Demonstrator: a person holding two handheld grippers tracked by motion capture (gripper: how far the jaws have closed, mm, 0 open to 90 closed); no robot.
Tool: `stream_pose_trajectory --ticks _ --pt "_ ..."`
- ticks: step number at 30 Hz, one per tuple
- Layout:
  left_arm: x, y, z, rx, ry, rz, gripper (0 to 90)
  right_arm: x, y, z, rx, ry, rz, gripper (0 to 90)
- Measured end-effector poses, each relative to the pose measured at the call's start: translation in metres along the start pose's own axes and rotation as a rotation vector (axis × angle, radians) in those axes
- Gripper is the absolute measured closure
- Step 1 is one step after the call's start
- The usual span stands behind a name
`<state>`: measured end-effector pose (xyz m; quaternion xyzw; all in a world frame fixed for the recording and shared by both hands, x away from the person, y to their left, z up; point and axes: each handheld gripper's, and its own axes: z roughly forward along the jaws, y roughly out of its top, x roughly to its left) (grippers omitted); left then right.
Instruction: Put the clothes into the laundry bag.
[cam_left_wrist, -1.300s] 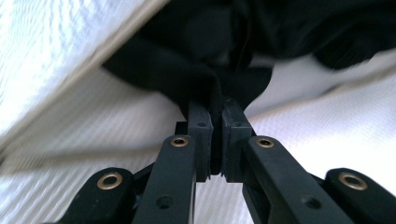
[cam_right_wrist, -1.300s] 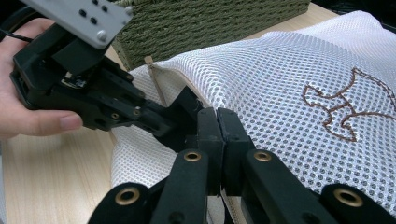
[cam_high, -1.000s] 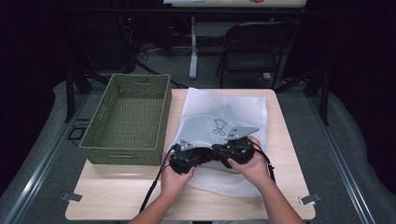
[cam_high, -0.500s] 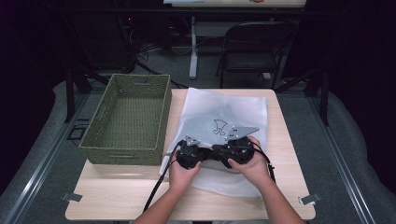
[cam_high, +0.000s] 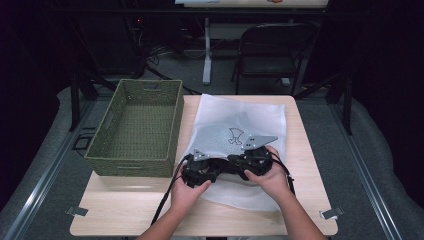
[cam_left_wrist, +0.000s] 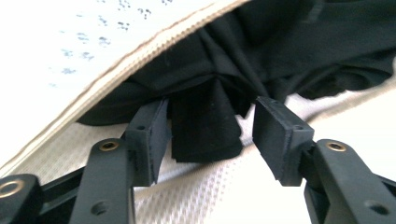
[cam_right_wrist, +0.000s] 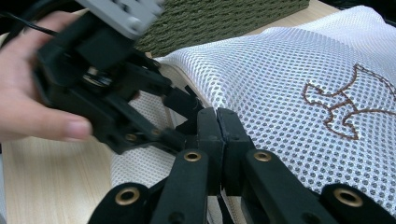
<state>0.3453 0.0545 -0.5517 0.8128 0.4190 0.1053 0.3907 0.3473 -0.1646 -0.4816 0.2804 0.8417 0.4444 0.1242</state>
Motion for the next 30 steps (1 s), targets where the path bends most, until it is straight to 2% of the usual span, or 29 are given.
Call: stream_pose_trajectory --ticks 3,7,11,16,19,26,30 --pt "0.0 -0.001 -0.012 -0.011 0.001 0.025 43.6 0.0 0.0 0.0 -0.001 0.001 0.0 89.3" --pt "-0.001 -0.001 -0.03 -0.037 -0.007 0.027 43.5 0.0 0.0 -0.001 0.0 -0.001 0.0 89.3" --pt "0.0 -0.003 -0.046 -0.043 -0.009 0.035 44.3 0.0 0.0 -0.001 0.005 -0.001 -0.003 89.3" --pt "0.002 -0.009 -0.062 -0.055 0.023 0.073 45.4 0.0 -0.001 -0.002 0.021 0.0 -0.009 89.3" --pt "0.006 -0.013 -0.069 -0.046 0.047 0.087 46.2 0.0 -0.002 -0.004 0.02 0.001 -0.003 89.3" --pt "0.016 -0.026 -0.084 -0.035 0.087 0.087 46.6 0.001 -0.01 -0.007 0.034 0.008 0.003 89.3" --pt "0.024 -0.034 -0.086 -0.029 0.097 0.057 46.6 0.001 -0.013 -0.01 0.037 0.011 0.008 89.3"
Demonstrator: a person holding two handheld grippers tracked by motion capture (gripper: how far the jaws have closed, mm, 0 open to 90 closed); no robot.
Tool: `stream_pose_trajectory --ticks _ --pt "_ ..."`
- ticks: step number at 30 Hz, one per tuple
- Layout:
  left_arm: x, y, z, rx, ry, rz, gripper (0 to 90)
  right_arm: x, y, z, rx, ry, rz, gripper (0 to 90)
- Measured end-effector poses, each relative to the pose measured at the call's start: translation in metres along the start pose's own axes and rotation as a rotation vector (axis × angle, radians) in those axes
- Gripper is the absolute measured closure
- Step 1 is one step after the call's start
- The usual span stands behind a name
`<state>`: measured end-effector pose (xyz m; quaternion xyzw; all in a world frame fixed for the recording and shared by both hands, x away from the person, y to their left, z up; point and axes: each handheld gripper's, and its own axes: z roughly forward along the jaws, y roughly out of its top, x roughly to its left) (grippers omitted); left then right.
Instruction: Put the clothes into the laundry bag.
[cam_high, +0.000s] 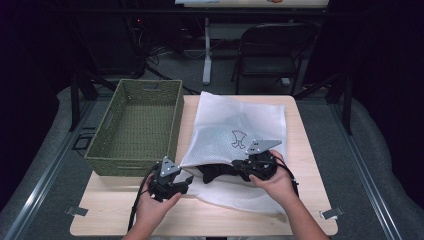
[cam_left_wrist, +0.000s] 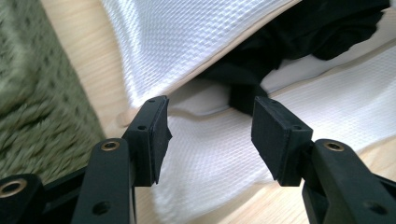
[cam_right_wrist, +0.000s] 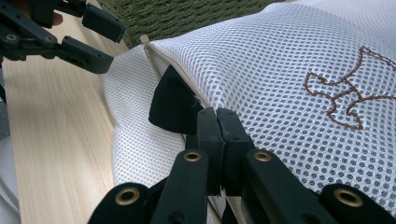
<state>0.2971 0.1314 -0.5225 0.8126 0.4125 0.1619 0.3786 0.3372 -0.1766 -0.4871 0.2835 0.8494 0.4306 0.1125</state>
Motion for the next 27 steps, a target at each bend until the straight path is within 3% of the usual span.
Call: stream_pose_trajectory --ticks 19,27 --pt "0.002 -0.011 -0.002 0.016 0.004 -0.02 46.0 0.0 -0.014 -0.019 -0.012 -0.017 0.018 89.3" --pt "0.002 -0.012 -0.006 -0.013 -0.008 -0.036 46.1 0.004 -0.021 -0.023 -0.013 -0.01 0.025 89.3"
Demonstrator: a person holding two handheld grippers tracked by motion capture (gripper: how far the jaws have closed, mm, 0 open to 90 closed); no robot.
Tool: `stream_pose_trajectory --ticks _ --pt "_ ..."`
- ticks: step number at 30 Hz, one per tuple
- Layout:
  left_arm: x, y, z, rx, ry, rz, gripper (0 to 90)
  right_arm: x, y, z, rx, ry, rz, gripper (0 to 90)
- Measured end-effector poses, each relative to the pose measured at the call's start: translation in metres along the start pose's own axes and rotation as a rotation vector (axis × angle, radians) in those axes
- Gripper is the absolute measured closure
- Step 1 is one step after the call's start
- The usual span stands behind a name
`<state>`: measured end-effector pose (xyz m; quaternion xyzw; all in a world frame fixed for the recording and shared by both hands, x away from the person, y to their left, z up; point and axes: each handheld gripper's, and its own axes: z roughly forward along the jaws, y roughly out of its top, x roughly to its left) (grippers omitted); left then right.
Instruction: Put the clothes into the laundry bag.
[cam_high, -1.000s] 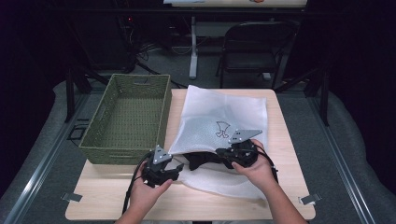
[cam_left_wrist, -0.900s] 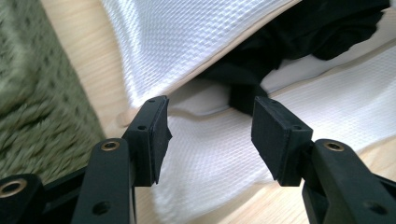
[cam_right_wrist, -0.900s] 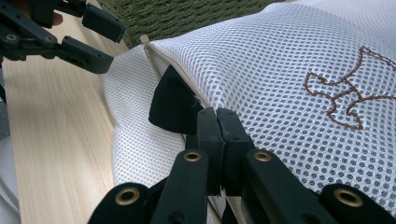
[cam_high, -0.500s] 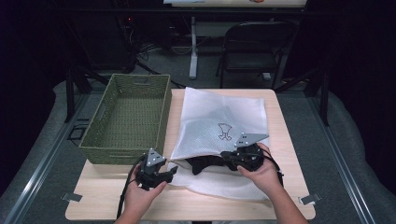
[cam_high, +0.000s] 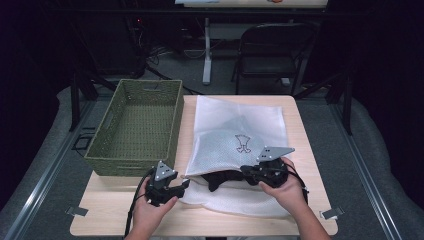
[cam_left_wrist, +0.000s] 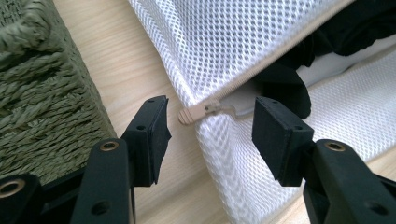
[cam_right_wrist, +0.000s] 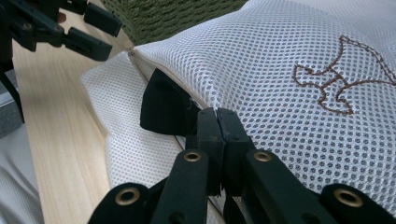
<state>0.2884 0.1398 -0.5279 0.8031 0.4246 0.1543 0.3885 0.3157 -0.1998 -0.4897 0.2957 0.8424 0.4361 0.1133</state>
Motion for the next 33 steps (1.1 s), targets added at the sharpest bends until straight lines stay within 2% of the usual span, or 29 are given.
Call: stream_pose_trajectory --ticks 8,16,18,25,29,33 --pt "0.0 -0.003 0.0 0.004 -0.002 0.0 46.0 0.005 -0.016 0.002 0.016 -0.005 0.02 89.2" --pt "-0.001 -0.006 0.004 0.013 -0.022 0.003 47.2 0.005 -0.029 0.017 0.055 -0.037 0.02 89.1" --pt "0.001 -0.008 0.006 0.013 -0.028 -0.012 47.2 0.005 -0.032 0.021 0.068 -0.046 0.019 89.0" --pt "0.004 -0.01 0.007 0.017 -0.03 -0.021 47.1 0.004 -0.035 0.021 0.063 -0.054 0.025 88.7" --pt "0.005 -0.013 0.011 0.034 -0.053 -0.034 47.6 0.006 -0.035 0.02 0.064 -0.057 0.025 88.9" --pt "0.002 -0.013 0.013 0.037 -0.065 -0.023 47.5 0.004 -0.036 0.021 0.069 -0.059 0.027 88.8"
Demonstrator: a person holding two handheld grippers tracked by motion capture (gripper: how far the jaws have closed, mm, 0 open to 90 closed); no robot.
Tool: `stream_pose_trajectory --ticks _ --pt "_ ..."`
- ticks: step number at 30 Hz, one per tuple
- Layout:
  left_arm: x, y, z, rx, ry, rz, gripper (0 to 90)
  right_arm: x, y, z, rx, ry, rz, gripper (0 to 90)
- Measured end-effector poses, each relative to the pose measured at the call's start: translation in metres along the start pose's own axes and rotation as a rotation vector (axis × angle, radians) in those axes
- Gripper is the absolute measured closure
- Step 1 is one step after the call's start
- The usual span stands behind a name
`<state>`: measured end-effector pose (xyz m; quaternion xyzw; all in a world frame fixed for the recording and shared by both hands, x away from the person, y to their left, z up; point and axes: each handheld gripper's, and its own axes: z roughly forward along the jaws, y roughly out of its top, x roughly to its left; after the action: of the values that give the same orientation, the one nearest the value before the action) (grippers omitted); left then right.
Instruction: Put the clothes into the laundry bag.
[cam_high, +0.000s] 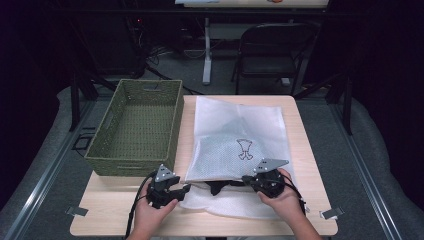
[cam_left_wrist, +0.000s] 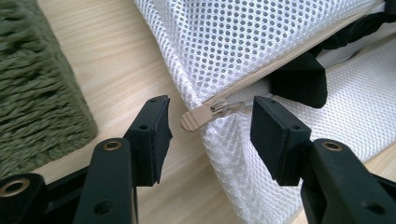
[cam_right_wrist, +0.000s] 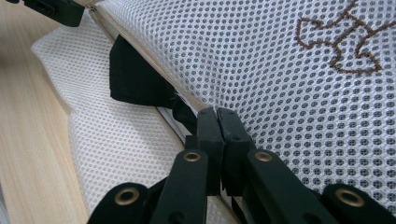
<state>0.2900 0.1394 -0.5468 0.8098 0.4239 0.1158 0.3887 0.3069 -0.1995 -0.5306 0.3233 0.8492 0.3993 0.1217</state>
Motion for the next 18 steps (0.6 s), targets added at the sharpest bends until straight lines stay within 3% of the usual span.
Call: stream_pose_trajectory --ticks 9,14,18 --pt "0.0004 -0.0043 0.0071 0.033 -0.02 -0.022 47.8 -0.0011 0.0001 -0.0012 -0.013 0.006 0.006 88.7" --pt "0.0 -0.0045 0.0069 0.041 0.003 -0.017 58.1 0.0003 0.0006 -0.0024 -0.018 0.004 0.007 88.3" --pt "0.0018 -0.0046 0.0072 0.031 -0.007 -0.061 62.9 0.0012 0.0018 -0.0047 -0.036 0.007 0.013 87.2"
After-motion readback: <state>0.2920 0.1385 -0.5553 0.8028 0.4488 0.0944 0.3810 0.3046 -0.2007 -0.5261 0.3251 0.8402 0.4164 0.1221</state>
